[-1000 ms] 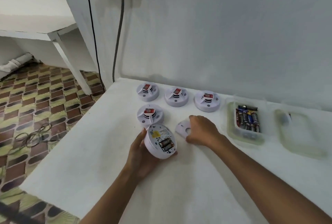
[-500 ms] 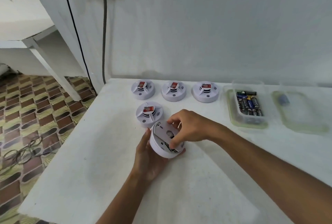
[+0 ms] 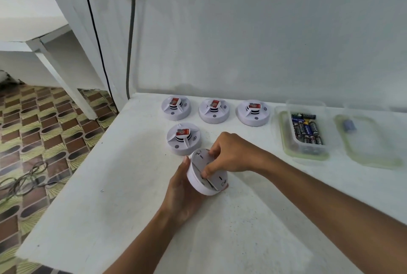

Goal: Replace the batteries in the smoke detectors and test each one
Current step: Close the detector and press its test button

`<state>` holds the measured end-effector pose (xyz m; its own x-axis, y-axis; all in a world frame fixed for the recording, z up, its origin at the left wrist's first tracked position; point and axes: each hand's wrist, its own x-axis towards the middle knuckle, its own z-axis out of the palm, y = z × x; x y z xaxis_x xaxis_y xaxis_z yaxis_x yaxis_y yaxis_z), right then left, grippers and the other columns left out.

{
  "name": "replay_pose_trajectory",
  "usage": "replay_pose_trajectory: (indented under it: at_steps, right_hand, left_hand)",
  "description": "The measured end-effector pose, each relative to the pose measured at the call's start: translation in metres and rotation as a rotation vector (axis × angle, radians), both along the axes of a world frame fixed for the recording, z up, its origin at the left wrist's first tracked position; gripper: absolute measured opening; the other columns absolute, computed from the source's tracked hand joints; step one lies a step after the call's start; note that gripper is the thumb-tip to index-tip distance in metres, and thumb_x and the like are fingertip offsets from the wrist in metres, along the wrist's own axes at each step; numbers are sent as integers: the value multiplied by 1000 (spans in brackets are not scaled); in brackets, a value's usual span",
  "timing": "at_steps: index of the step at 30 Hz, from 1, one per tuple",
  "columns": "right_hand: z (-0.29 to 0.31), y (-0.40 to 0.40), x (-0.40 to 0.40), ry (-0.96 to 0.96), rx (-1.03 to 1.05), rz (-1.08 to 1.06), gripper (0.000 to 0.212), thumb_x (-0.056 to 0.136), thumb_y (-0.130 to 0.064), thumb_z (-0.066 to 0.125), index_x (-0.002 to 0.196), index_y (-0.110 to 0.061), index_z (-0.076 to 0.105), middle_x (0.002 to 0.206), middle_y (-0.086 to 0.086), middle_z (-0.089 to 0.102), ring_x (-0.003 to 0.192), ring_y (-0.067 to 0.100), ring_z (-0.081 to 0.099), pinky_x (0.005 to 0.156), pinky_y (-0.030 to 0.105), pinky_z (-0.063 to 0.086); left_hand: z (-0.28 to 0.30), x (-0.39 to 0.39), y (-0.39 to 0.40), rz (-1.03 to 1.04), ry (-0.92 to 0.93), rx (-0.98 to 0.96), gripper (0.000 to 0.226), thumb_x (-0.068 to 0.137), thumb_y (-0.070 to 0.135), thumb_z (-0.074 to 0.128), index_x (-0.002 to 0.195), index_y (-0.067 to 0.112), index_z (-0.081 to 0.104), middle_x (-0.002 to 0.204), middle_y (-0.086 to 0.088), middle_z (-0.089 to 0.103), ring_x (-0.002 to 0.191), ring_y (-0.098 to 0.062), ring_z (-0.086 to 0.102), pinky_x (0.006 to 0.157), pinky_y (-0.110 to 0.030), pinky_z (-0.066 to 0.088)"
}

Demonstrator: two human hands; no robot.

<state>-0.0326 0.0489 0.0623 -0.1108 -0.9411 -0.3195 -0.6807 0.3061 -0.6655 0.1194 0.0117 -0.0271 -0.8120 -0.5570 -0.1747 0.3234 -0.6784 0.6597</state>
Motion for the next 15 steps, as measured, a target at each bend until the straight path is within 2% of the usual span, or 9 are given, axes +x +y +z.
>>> replay_pose_trajectory:
  at_steps: [3, 5, 7, 12, 15]
  right_hand:
    - [-4, 1, 3, -43, -15, -111, 45, 60, -36, 86, 81, 0, 70, 67, 0, 63, 60, 12, 57, 56, 29, 45]
    - [-9, 4, 5, -84, -30, -203, 50, 57, -37, 86, 87, -2, 66, 79, 5, 70, 71, 18, 66, 67, 37, 57]
    - [-11, 7, 6, -113, -27, -244, 49, 57, -37, 86, 88, -6, 65, 85, 7, 71, 78, 21, 68, 74, 45, 59]
    - [-14, 17, 3, -181, -44, -268, 42, 61, -35, 86, 88, -10, 64, 84, 3, 69, 82, 21, 69, 76, 44, 60]
    - [-19, 28, -2, -320, -52, -287, 37, 69, -32, 82, 97, -14, 66, 91, 6, 70, 88, 20, 69, 79, 44, 59]
  left_hand:
    - [1, 0, 1, -8, 1, -31, 62, 66, 52, 79, 115, 15, 70, 124, -16, 65, 110, -33, 63, 98, -59, 43]
    - [1, 0, 1, -18, -15, -45, 61, 66, 50, 80, 113, 13, 71, 119, -17, 66, 108, -33, 64, 98, -58, 43]
    - [1, 1, 1, -29, -29, -42, 63, 64, 50, 82, 113, 12, 71, 118, -20, 66, 107, -35, 64, 98, -58, 43]
    - [3, 1, 1, -54, -71, -28, 68, 58, 49, 86, 113, 12, 71, 120, -21, 65, 106, -36, 65, 94, -53, 49]
    - [13, -4, -1, -29, -201, -88, 78, 62, 53, 82, 125, 13, 62, 128, -18, 62, 111, -37, 63, 88, -49, 55]
